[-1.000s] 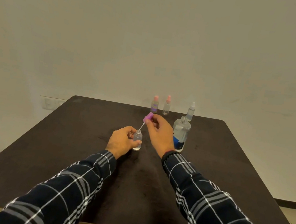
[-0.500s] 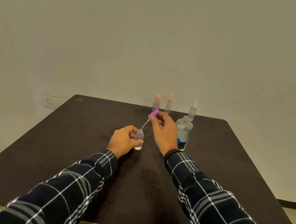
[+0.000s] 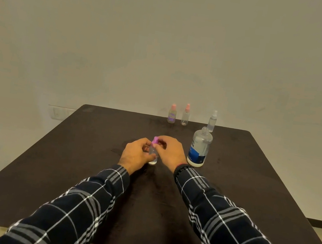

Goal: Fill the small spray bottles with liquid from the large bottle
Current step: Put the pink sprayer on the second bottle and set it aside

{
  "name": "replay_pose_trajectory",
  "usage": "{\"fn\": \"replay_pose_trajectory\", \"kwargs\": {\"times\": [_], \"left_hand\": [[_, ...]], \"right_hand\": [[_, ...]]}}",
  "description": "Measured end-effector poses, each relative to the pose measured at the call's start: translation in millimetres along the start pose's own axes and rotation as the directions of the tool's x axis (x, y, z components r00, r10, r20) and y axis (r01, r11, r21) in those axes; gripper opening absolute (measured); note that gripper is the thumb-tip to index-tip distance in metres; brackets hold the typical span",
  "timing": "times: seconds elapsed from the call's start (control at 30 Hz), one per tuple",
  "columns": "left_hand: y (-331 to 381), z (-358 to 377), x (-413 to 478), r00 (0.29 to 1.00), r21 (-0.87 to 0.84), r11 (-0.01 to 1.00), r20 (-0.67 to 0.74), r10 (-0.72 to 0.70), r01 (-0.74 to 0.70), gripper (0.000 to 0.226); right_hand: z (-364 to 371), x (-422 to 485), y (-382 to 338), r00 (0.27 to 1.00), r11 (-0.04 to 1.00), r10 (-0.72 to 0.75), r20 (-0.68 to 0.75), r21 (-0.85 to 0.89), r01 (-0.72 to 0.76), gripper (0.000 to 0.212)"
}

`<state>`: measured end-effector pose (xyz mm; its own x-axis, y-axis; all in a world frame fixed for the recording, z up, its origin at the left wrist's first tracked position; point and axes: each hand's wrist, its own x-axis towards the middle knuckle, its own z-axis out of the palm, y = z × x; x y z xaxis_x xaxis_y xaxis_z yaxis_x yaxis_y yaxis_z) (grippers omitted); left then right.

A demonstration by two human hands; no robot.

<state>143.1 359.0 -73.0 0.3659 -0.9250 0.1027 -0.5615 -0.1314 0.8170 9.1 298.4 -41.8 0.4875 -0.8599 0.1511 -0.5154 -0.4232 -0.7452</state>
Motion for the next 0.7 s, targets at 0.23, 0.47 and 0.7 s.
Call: {"fn": "replay_pose_trajectory", "kwargs": {"times": [0.23,0.47,0.7], "left_hand": [[0,0,-1,1.000,0.001,1.000,-0.001,0.007,-0.007,0.018],[-1,-2,-1,1.000,0.024,1.000,-0.002,-0.009,0.009,0.022],[-1,0,5,1.000,0.061,0.998,-0.014,0.005,-0.004,0.022]], "right_hand": [[2,6,-5,0.999,0.994,0.039,-0.018,-0.103,-0.040,0.020],[8,-3,3,0.998,0.997,-0.018,0.056,0.074,0.013,0.046],[16,-5,7,0.995,0.997,0.072,-0.068,0.026,-0.070,0.013]]}}
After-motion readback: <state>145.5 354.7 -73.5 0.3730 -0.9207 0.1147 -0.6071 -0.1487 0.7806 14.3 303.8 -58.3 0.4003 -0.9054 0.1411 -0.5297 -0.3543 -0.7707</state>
